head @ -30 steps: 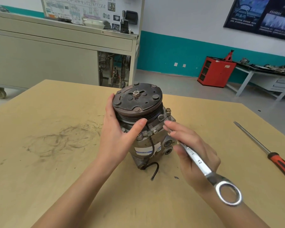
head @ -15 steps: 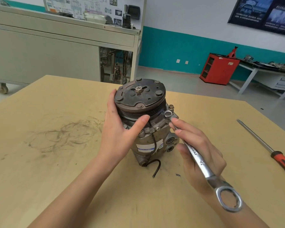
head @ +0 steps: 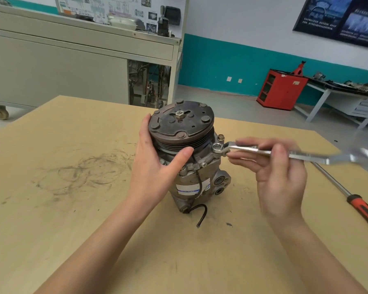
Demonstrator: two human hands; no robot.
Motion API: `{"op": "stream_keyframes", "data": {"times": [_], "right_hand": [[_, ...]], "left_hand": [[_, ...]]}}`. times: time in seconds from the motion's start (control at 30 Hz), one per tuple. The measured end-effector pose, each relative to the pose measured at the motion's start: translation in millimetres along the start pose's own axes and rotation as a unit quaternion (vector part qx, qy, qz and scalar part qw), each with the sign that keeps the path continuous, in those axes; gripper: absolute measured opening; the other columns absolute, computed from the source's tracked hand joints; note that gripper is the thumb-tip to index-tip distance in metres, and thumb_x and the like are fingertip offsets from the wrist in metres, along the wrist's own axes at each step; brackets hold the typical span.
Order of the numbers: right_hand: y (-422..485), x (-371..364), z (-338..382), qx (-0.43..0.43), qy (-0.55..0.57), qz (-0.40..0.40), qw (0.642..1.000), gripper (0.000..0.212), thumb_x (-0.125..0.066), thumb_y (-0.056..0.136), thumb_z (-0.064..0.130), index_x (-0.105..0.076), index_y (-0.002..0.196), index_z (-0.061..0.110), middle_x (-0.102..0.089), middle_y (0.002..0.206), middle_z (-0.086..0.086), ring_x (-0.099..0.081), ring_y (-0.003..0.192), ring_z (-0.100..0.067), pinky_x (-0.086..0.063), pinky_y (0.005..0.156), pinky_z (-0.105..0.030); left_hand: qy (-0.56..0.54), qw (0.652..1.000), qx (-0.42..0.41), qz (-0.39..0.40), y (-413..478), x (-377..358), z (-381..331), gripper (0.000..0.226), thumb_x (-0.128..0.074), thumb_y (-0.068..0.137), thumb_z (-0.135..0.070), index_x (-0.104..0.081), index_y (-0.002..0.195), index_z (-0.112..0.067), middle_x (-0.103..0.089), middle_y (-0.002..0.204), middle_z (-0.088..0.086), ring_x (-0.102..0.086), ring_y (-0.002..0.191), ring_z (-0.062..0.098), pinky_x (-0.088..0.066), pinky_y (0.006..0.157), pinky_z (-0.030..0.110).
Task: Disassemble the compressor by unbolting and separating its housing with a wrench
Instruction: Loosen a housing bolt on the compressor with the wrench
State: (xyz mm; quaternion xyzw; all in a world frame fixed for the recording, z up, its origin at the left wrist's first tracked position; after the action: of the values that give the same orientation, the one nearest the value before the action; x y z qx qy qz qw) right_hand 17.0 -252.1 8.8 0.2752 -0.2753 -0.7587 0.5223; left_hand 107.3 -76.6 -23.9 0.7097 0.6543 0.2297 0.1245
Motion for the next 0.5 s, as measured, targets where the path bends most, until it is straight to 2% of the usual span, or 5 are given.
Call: {"op": "stream_keyframes", "data": {"times": [0.1,0.2,0.37,0.43,0.5], "right_hand": [[43.2,10.1,-12.4,-0.219,0.134,0.006,0.967,0.030,-0.024,0.103,0.015,-0.046,0.084,0.008,-0.070,0.078,-0.014,-0.066,0.058,-0.022,-0.053,0.053,-0.025],[76.0,3.8,-25.3,-0.330,0.153,0.077,0.928,0.029,-0.024,0.103,0.016,-0.045,0.083,0.010,-0.068,0.070,-0.012,-0.060,0.047,-0.015,-0.048,0.046,-0.020],[91.1,-10.6,-42.8,-0.372,0.106,0.123,0.914,0.028,-0.027,0.104,0.020,-0.046,0.086,0.010,-0.068,0.065,-0.012,-0.059,0.045,-0.014,-0.046,0.041,-0.018],[91.3,-9.4,-37.4,-0.353,0.106,0.105,0.924,0.031,-0.029,0.104,0.023,-0.047,0.083,0.010,-0.069,0.067,-0.012,-0.063,0.048,-0.015,-0.049,0.043,-0.017],[86.7,-3.9,-24.9,-0.291,0.084,0.056,0.951,0.034,-0.032,0.103,0.028,-0.049,0.080,0.009,-0.071,0.070,-0.014,-0.066,0.052,-0.017,-0.051,0.047,-0.018]], "left_hand": [[-0.001,1.000,0.001,0.004,-0.3,0.1,-1.4,0.106,-0.058,0.066,-0.069,-0.010,0.151,-0.029,-0.039,0.149,-0.005,-0.039,0.135,0.011,-0.033,0.114,0.041],[-0.002,1.000,0.000,0.004,-0.4,0.0,-1.5,0.106,-0.058,0.066,-0.069,-0.011,0.151,-0.028,-0.039,0.149,-0.005,-0.039,0.135,0.011,-0.034,0.114,0.040],[-0.008,1.000,-0.001,0.003,-0.6,0.0,-1.8,0.105,-0.059,0.066,-0.067,-0.011,0.151,-0.028,-0.039,0.148,-0.006,-0.039,0.134,0.008,-0.034,0.114,0.037],[-0.008,1.000,-0.002,0.004,-0.6,0.0,-1.6,0.105,-0.059,0.066,-0.067,-0.011,0.151,-0.028,-0.039,0.148,-0.006,-0.039,0.135,0.008,-0.033,0.114,0.038],[-0.008,1.000,0.000,0.005,-0.5,0.2,-1.1,0.105,-0.059,0.066,-0.068,-0.011,0.151,-0.029,-0.039,0.148,-0.006,-0.039,0.135,0.008,-0.033,0.114,0.037]]}}
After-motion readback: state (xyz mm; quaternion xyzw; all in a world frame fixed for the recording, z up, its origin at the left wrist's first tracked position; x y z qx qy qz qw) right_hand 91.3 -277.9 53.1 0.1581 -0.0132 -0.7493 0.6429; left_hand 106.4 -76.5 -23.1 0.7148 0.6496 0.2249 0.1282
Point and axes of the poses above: each hand's wrist, its own y-axis towards the middle knuckle, its own x-axis out of the back of the hand, z = x × y, the point moved 3 cm from there along y, towards the middle knuckle
